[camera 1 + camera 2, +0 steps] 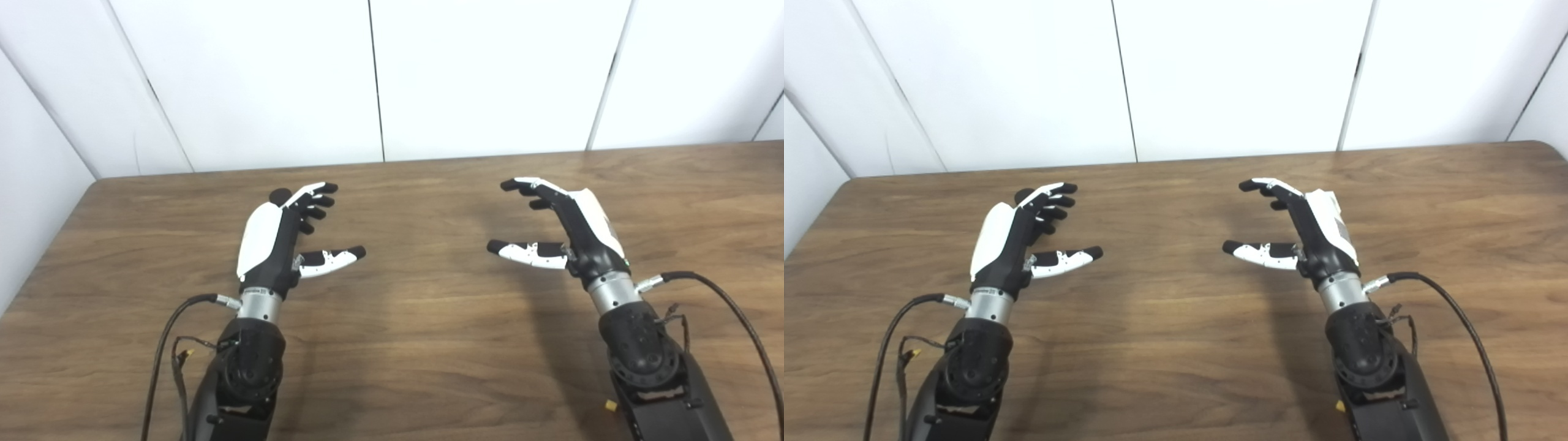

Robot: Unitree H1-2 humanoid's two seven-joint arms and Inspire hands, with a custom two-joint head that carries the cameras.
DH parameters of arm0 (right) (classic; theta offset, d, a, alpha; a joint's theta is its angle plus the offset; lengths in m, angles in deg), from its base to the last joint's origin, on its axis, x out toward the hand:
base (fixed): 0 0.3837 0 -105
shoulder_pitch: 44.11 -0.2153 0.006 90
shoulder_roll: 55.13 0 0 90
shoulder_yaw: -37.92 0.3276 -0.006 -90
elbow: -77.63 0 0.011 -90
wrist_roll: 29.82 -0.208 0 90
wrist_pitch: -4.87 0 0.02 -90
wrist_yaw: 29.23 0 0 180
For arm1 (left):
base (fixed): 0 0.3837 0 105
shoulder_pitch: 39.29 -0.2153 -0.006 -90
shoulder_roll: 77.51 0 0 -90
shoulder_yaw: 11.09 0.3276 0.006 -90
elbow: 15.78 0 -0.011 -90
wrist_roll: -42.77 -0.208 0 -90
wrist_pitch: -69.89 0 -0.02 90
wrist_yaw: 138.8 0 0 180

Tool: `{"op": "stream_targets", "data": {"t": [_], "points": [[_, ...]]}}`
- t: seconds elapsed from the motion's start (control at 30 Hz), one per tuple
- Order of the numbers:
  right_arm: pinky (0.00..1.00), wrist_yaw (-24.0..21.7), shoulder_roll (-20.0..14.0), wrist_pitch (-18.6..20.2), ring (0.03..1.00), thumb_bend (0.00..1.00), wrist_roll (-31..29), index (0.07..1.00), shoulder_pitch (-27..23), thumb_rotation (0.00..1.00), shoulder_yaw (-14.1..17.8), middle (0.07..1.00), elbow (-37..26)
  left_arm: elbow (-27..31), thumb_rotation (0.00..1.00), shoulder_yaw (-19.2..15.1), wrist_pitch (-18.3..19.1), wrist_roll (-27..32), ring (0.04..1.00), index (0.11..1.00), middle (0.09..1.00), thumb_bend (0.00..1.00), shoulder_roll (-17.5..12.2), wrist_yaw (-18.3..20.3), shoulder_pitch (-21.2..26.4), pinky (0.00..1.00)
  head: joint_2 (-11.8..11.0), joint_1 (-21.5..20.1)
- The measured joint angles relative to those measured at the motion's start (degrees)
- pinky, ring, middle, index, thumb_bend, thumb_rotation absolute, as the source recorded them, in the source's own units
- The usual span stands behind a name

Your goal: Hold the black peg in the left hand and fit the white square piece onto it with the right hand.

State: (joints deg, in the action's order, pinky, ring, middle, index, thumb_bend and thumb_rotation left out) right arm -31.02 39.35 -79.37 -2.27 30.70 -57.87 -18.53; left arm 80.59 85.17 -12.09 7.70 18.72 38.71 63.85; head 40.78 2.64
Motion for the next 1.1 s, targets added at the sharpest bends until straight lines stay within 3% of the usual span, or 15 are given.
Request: {"op": "stream_targets", "data": {"t": [0.43,0.57,0.63,1.1], "points": [[0.77,0.1,0.0,0.0,0.832,0.69,0.1,0.754,0.0,0.23,0.1,0.832,0.0,0.0,0.18,0.0,0.0,0.0,0.686,0.772,0.741,0.79,0.0,0.0,0.5,0.58,0.0,1.1],[0.77,0.1,-0.4,0.0,0.833,0.69,-0.3,0.748,0.0,0.19,0.3,0.835,0.0,0.0,0.2,0.3,0.0,-0.1,0.687,0.779,0.748,0.78,0.2,0.0,0.5,0.58,-0.4,7.4],[0.77,0.0,-0.7,-0.1,0.83,0.69,-0.7,0.747,0.0,0.19,0.7,0.831,0.0,0.0,0.2,0.6,0.0,-0.3,0.691,0.777,0.747,0.79,0.4,0.0,0.5,0.58,-0.4,8.0],[0.73,0.3,-1.8,-1.0,0.805,0.71,-0.8,0.738,0.0,0.2,1.1,0.808,0.3,0.0,0.21,1.5,0.2,-1.4,0.707,0.775,0.747,0.8,1.3,-0.1,0.6,0.62,-0.3,8.0]]}}
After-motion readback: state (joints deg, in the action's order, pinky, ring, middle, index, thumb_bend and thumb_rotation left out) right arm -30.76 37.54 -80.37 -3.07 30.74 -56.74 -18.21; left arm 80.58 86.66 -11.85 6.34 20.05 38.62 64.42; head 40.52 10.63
